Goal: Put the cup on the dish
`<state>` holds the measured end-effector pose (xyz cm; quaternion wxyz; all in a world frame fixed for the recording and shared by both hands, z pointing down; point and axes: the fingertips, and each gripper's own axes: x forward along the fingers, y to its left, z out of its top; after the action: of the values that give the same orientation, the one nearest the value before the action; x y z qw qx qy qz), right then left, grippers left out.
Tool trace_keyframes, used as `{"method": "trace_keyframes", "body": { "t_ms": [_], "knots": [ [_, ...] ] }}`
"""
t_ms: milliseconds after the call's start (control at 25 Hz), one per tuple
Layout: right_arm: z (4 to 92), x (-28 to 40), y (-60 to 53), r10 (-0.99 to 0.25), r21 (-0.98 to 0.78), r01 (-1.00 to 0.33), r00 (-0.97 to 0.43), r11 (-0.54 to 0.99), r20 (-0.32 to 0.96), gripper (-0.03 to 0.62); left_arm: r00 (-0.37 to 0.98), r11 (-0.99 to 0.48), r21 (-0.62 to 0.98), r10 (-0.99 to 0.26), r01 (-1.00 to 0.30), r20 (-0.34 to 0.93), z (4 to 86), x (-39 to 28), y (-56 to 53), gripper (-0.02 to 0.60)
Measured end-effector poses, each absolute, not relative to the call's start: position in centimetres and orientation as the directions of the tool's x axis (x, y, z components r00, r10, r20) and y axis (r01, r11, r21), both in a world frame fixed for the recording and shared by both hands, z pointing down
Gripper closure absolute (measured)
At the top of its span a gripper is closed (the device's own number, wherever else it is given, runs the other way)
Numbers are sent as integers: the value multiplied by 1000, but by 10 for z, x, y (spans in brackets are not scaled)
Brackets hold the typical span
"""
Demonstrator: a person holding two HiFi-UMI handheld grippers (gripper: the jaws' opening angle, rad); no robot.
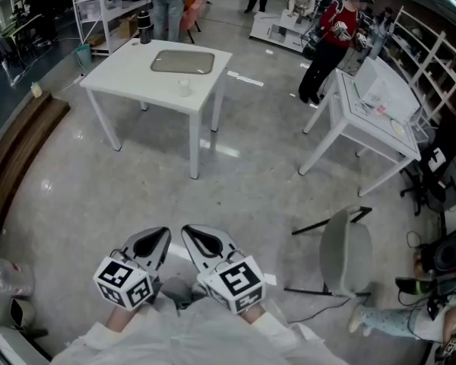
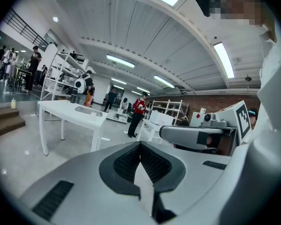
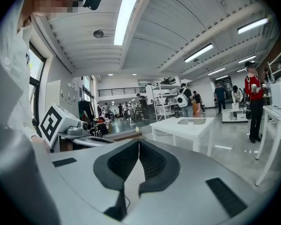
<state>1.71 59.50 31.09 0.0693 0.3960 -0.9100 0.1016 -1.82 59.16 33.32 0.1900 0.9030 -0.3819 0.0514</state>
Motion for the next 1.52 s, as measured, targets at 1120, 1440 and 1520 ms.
{"method": "trace_keyframes", "body": {
  "t_ms": [1120,1440,1520],
  "knots": [
    [295,-17,384,-741,-96,-765,-641,637,201,579,729,-665,302,-645,-683,229,323,-49,381,572],
    [297,-36,303,-772,-72,-793,-606,605,193,579,767,-708,295,-603,-641,220,319,-64,302,572],
    [299,-41,292,-773,-77,-795,-604,602,195,579,775,-719,289,-591,-632,223,319,-66,291,572]
  ]
}}
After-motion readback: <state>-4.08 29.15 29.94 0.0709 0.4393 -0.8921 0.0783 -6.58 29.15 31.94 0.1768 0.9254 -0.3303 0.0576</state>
